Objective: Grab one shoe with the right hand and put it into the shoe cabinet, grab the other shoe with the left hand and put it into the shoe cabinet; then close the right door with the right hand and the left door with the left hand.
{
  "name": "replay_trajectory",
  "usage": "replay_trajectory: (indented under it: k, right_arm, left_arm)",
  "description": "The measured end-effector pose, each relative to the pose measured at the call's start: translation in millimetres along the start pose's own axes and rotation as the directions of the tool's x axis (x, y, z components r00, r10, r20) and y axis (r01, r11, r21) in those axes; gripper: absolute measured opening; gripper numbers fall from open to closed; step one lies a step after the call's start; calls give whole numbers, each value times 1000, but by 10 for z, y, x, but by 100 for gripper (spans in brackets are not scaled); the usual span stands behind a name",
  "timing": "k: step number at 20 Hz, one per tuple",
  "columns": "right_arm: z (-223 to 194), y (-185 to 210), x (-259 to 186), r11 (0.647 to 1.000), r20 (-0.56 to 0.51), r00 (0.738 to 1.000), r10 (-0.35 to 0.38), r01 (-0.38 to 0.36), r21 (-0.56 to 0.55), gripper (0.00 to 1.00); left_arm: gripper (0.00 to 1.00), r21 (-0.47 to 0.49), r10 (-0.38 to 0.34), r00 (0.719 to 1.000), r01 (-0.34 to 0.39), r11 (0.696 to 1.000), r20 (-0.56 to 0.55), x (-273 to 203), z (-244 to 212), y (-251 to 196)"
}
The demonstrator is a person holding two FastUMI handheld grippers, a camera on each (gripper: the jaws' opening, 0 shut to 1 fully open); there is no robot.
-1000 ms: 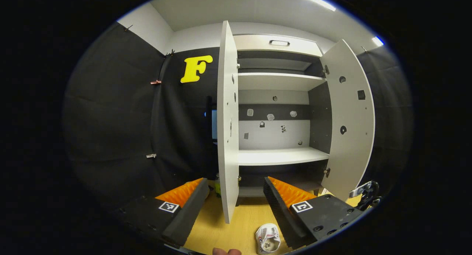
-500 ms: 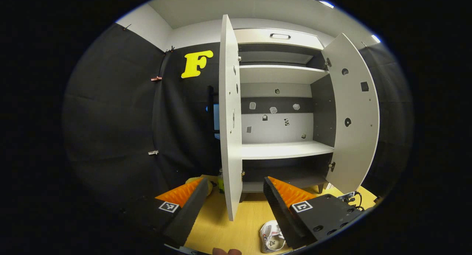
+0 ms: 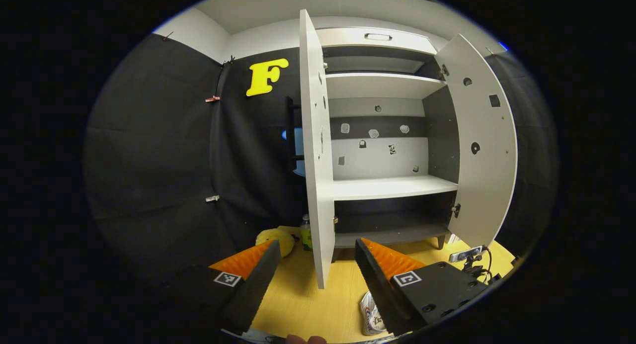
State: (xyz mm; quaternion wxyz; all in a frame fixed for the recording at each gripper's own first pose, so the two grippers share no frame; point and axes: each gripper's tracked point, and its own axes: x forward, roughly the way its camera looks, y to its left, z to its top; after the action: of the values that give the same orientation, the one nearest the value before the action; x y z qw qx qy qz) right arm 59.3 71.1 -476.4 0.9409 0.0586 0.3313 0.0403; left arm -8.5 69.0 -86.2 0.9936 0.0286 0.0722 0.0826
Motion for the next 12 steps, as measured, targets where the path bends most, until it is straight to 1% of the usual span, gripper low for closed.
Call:
replay_trajectory:
  k: [1,4,7,9,12]
  right_arm:
    - [24,-10,-11,1000,-9,1000,5,-5,19,5]
    - [193,-51,-150,1000,0,1000,24,-24,4,5]
    - [404,-15,-355,997,6,998,59,-60,47,5]
    - [593,-2,-517,996,19,997,74,-74,52,5]
    - [989,26,-827,996,43,995,87,-88,15,5]
  left_arm:
    - [95,-1,-1,1000,1,1000,-2,-3,-14,3]
    - [94,-10,-10,1000,10,1000,-3,1,-10,-22]
    - [94,-16,-18,1000,19,1000,8,-2,33,-63]
    - [94,-17,-27,1000,27,999,14,-3,66,-93]
    - [94,-24,-44,999,44,999,17,-11,88,-167]
